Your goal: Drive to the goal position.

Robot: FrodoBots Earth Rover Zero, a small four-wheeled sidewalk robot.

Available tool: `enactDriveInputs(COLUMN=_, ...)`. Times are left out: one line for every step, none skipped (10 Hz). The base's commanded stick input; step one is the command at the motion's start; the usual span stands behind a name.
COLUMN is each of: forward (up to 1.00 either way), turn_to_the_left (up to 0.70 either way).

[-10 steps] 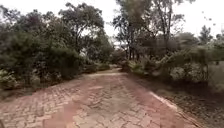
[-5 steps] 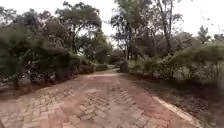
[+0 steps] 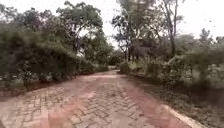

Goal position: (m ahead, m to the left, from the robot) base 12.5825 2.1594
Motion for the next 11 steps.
enactDriveInputs(forward=0.7, turn_to_the_left=0.0)
enactDriveInputs(forward=0.7, turn_to_the_left=0.0)
enactDriveInputs(forward=0.7, turn_to_the_left=0.0)
enactDriveInputs(forward=0.7, turn_to_the_left=0.0)
enactDriveInputs(forward=0.7, turn_to_the_left=0.0)
enactDriveInputs(forward=0.7, turn_to_the_left=0.0)
enactDriveInputs(forward=0.7, turn_to_the_left=0.0)
enactDriveInputs(forward=0.7, turn_to_the_left=0.0)
enactDriveInputs(forward=0.7, turn_to_the_left=0.0)
enactDriveInputs(forward=0.7, turn_to_the_left=0.0)
enactDriveInputs(forward=0.7, turn_to_the_left=0.0)
